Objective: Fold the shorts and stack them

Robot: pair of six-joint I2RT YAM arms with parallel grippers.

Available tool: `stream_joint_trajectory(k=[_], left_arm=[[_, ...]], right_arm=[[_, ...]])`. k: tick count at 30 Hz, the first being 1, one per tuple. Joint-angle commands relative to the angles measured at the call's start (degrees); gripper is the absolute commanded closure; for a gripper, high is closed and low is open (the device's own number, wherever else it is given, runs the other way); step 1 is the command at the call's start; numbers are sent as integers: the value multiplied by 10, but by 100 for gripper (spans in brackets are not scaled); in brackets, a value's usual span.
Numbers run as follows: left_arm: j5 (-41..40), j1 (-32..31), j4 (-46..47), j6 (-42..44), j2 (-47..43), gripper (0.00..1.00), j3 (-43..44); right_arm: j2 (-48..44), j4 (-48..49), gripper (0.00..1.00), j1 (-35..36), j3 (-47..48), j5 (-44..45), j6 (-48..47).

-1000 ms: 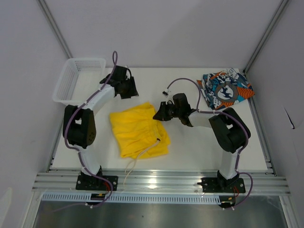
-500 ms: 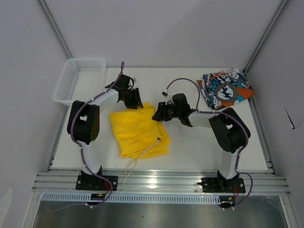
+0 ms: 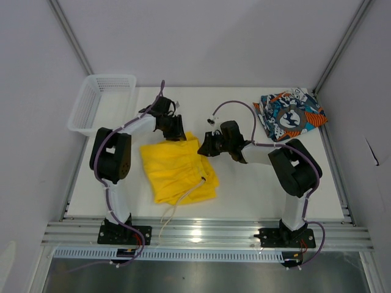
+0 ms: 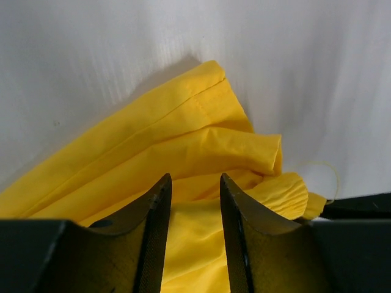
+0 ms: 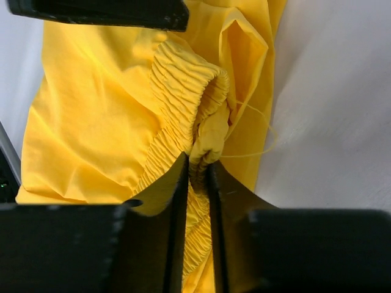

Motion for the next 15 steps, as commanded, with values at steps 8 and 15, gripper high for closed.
stream_joint_trajectory(k=[8,15], left_arm=[[-1,-10,-22,18,48,61,51],[-4,-11,-27,21,56,61,58]], right_arm=[[-42,62,89,11,8,-42,-13],[2,60,88,14,47,-80,-9]])
